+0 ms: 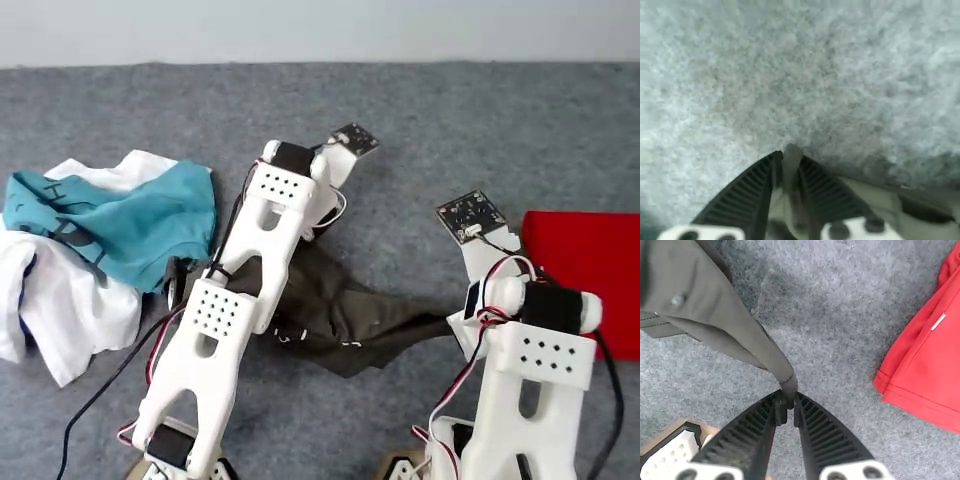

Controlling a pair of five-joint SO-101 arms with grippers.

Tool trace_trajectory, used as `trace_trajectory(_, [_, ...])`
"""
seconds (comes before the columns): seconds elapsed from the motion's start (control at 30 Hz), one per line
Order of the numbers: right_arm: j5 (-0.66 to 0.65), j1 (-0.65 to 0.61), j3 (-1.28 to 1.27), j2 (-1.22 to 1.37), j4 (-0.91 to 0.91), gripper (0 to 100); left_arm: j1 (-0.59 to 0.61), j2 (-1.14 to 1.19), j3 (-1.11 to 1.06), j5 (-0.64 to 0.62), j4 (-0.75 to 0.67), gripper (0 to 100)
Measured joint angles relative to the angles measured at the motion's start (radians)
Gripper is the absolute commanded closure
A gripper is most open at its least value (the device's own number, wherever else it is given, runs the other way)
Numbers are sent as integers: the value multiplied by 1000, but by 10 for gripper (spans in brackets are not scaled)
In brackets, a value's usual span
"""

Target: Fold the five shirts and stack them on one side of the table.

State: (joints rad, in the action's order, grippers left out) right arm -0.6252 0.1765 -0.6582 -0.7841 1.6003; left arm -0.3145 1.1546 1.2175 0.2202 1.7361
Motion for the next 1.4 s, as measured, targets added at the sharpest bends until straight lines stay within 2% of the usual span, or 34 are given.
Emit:
trace_trajectory(0.13, [0, 0, 0, 0, -69, 988, 0, -35, 44, 0, 0, 988])
trace_trajectory(0.33, [63, 0, -2, 0, -265, 988, 5, -258, 46, 3, 0, 988])
trace_trajectory(0.6, [160, 0, 190, 0, -414, 988, 109, -545, 46, 3, 2, 988])
trace_trajectory(0.83, [170, 0, 499, 0, -367, 988, 198, -847, 46, 3, 2, 988])
trace_trajectory(1.1, [173, 0, 809, -17, -221, 988, 204, -1158, 66, 5, 2, 988])
trace_trajectory(1.4, [176, 0, 907, -215, -170, 988, 204, -1484, 77, 5, 2, 988])
